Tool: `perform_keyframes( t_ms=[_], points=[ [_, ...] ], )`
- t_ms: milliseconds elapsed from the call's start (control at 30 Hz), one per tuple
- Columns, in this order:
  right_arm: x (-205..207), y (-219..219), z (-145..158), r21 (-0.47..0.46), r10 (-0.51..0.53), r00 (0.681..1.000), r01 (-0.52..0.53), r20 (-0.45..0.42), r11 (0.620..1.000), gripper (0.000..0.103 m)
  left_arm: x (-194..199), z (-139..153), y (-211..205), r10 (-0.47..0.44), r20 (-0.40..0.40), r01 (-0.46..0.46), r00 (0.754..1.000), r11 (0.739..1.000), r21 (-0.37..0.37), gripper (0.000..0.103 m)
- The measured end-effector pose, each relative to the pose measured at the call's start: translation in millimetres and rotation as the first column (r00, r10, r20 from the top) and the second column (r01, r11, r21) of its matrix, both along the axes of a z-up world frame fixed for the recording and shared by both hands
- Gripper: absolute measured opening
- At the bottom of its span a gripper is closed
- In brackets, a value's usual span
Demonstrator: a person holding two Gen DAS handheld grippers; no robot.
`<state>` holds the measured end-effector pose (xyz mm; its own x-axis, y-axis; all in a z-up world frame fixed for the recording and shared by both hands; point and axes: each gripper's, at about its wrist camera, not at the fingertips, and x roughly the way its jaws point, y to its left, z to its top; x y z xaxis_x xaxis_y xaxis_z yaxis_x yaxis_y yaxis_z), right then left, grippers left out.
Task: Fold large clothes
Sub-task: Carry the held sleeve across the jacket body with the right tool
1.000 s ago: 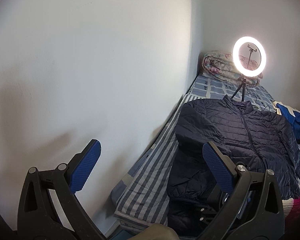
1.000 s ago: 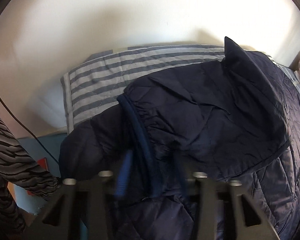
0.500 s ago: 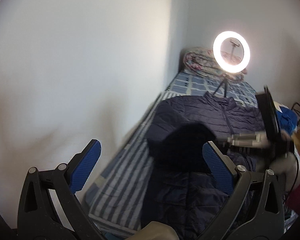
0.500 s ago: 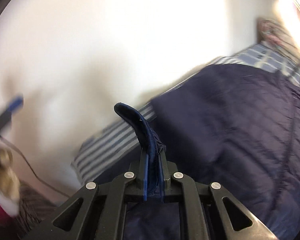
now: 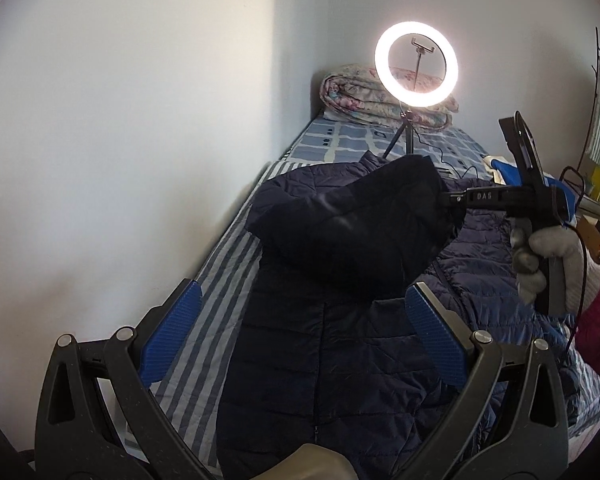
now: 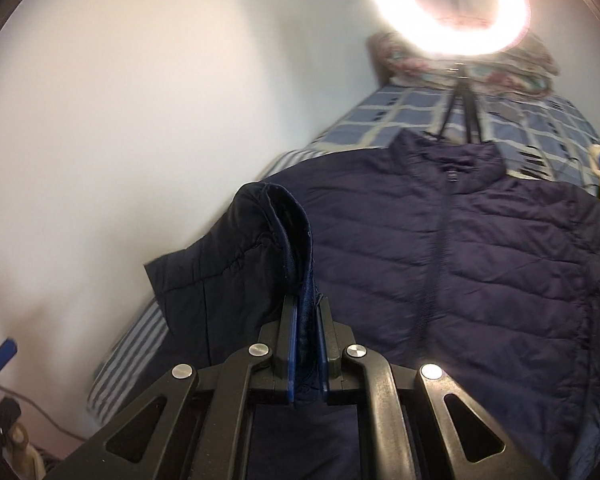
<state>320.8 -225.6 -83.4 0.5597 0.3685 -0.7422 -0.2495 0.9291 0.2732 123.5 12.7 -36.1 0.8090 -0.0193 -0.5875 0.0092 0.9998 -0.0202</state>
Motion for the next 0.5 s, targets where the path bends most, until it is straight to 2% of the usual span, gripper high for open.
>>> perform_keyframes(
  t_ms=[233,500],
  points=[
    [25,-60,-16,-0.012,-0.144,0.989,0.145,0.008,0.989,0.006,2,-4,-16,-0.025,-0.009,0.025,1.000,1.000,0.017,0.103],
    [40,-123,-48,-0.075,-0.314,0.949,0.314,0.009,0.946,0.006,9,-6,-32,-0.052,-0.018,0.053,0.998,0.998,0.037,0.103]
  ],
)
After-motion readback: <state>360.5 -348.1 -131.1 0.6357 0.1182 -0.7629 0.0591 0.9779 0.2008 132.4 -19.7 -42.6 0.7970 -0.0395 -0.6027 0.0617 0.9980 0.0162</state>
